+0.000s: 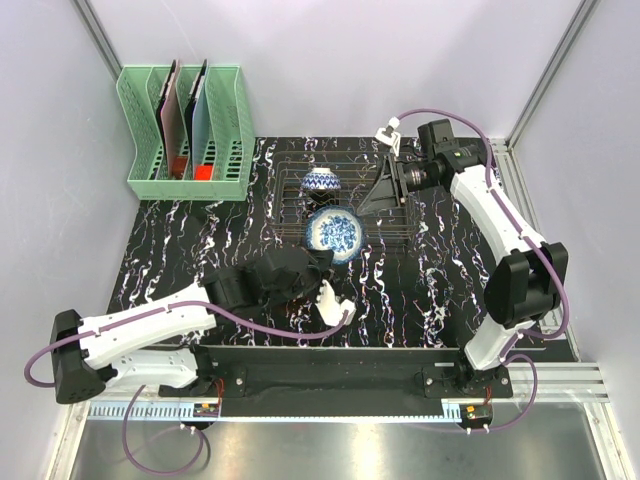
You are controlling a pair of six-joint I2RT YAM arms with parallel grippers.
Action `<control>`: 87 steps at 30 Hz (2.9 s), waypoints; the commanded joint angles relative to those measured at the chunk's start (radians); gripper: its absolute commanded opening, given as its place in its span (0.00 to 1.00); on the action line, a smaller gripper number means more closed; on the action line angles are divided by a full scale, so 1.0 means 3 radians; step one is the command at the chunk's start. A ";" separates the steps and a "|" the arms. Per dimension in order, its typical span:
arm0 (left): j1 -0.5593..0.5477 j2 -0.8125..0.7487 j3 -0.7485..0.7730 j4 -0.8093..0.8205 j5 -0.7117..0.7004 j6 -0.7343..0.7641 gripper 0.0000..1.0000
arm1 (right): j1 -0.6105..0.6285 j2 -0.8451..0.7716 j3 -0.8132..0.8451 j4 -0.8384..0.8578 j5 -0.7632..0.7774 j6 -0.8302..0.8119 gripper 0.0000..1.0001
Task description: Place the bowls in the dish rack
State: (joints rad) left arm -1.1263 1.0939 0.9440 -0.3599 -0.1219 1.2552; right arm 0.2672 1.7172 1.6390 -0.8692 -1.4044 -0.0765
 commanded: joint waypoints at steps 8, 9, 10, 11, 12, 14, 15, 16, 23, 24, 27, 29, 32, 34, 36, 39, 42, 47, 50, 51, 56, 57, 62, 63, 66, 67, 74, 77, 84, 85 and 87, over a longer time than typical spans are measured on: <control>0.0303 0.0081 0.0452 0.0285 0.0570 -0.0298 0.00 | -0.0011 -0.0156 -0.0227 0.0003 -0.0243 -0.0123 0.97; 0.0333 0.0127 0.0499 0.0264 0.0636 -0.0374 0.00 | -0.0006 -0.0166 -0.0278 -0.0007 -0.0233 -0.0108 0.97; 0.0364 0.0148 0.0530 0.0259 0.0641 -0.0395 0.00 | -0.0011 -0.0171 -0.0299 -0.0002 -0.0227 -0.0108 0.97; 0.0379 0.0158 0.0560 0.0264 0.0667 -0.0390 0.00 | -0.0011 -0.0186 -0.0319 -0.0002 -0.0258 -0.0103 0.97; 0.0385 0.0173 0.0556 0.0274 0.0672 -0.0360 0.00 | -0.0006 -0.0186 -0.0345 -0.0002 -0.0273 -0.0093 0.97; 0.0390 0.0189 0.0561 0.0274 0.0693 -0.0359 0.00 | -0.0006 -0.0197 -0.0340 0.0008 -0.0314 -0.0067 0.97; 0.0390 0.0199 0.0561 0.0269 0.0703 -0.0354 0.00 | -0.0006 -0.0197 -0.0315 0.0013 -0.0324 -0.0047 0.96; 0.0390 0.0209 0.0561 0.0274 0.0713 -0.0354 0.00 | -0.0006 -0.0197 -0.0304 0.0018 -0.0335 -0.0042 0.96; 0.0385 0.0245 0.0545 0.0290 0.0713 -0.0370 0.00 | -0.0011 -0.0120 -0.0090 0.0064 -0.0513 0.0091 0.96; 0.0385 0.0245 0.0535 0.0305 0.0703 -0.0365 0.00 | -0.0011 -0.0110 -0.0049 0.0059 -0.0534 0.0127 0.96; 0.0385 0.0225 0.0484 0.0351 0.0682 -0.0344 0.00 | -0.0016 -0.0099 -0.0003 0.0085 -0.0570 0.0168 0.96; 0.0385 0.0219 0.0453 0.0371 0.0667 -0.0334 0.00 | -0.0011 -0.0094 0.0008 0.0085 -0.0585 0.0183 0.96; 0.0385 0.0214 0.0423 0.0397 0.0667 -0.0324 0.00 | -0.0011 -0.0074 0.0018 0.0095 -0.0626 0.0199 0.95; 0.0385 0.0214 0.0423 0.0412 0.0677 -0.0334 0.00 | -0.0006 -0.0033 0.0044 0.0100 -0.0606 0.0189 0.95; 0.0375 0.0219 0.0423 0.0422 0.0667 -0.0349 0.00 | -0.0006 0.0008 0.0074 0.0105 -0.0601 0.0173 0.95; 0.0364 0.0235 0.0443 0.0422 0.0662 -0.0354 0.00 | -0.0001 0.0095 0.0115 0.0100 -0.0626 0.0173 0.95; 0.0354 0.0240 0.0453 0.0423 0.0642 -0.0364 0.00 | 0.0009 0.0146 0.0136 0.0105 -0.0642 0.0173 0.95; 0.0354 0.0270 0.0469 0.0443 0.0631 -0.0329 0.00 | 0.0035 0.0131 0.0095 0.0105 -0.0677 0.0178 0.93; 0.0354 0.0281 0.0463 0.0458 0.0631 -0.0319 0.00 | 0.0040 0.0100 0.0090 0.0105 -0.0718 0.0178 0.90; 0.0354 0.0276 0.0458 0.0463 0.0626 -0.0319 0.00 | 0.0045 0.0095 0.0095 0.0105 -0.0744 0.0178 0.89; 0.0349 0.0281 0.0443 0.0484 0.0616 -0.0319 0.00 | 0.0040 0.0090 0.0136 0.0100 -0.0933 0.0178 0.78; 0.0349 0.0281 0.0443 0.0484 0.0616 -0.0319 0.00 | 0.0040 0.0090 0.0151 0.0075 -0.0933 0.0158 0.75; 0.0349 0.0286 0.0433 0.0494 0.0606 -0.0318 0.00 | 0.0045 0.0151 0.0299 -0.0261 -0.0943 -0.0158 0.51; 0.0344 0.0286 0.0433 0.0489 0.0596 -0.0319 0.00 | 0.0050 0.0171 0.0335 -0.0349 -0.0943 -0.0235 0.39; 0.0344 0.0296 0.0443 0.0494 0.0575 -0.0308 0.00 | 0.0050 0.0258 0.0381 -0.0528 -0.0943 -0.0374 0.10; 0.0344 0.0306 0.0448 0.0489 0.0570 -0.0308 0.00 | 0.0050 0.0264 0.0371 -0.0539 -0.0943 -0.0379 0.05; 0.0344 0.0291 0.0438 0.0489 0.0534 -0.0308 0.37 | 0.0050 0.0299 0.0279 -0.0544 -0.0918 -0.0430 0.00; 0.0349 0.0281 0.0448 0.0474 0.0514 -0.0318 0.65 | 0.0045 0.0305 0.0279 -0.0544 -0.0831 -0.0430 0.00; 0.0359 0.0255 0.0631 0.0336 0.0427 -0.0380 0.99 | 0.0050 0.0350 0.0294 -0.0534 -0.0602 -0.0420 0.00; 0.0379 0.0255 0.0683 0.0229 0.0417 -0.0446 0.99 | 0.0050 0.0356 0.0309 -0.0529 -0.0545 -0.0405 0.00; 0.0502 0.0281 0.0912 0.0071 0.0304 -0.0548 0.99 | 0.0045 0.0351 0.0335 -0.0524 -0.0316 -0.0389 0.00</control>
State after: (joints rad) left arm -1.0142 1.1938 1.0805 -0.3149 0.0235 1.1465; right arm 0.2741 1.8236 1.7088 -1.0199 -1.4422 -0.1913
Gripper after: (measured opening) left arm 0.984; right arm 0.699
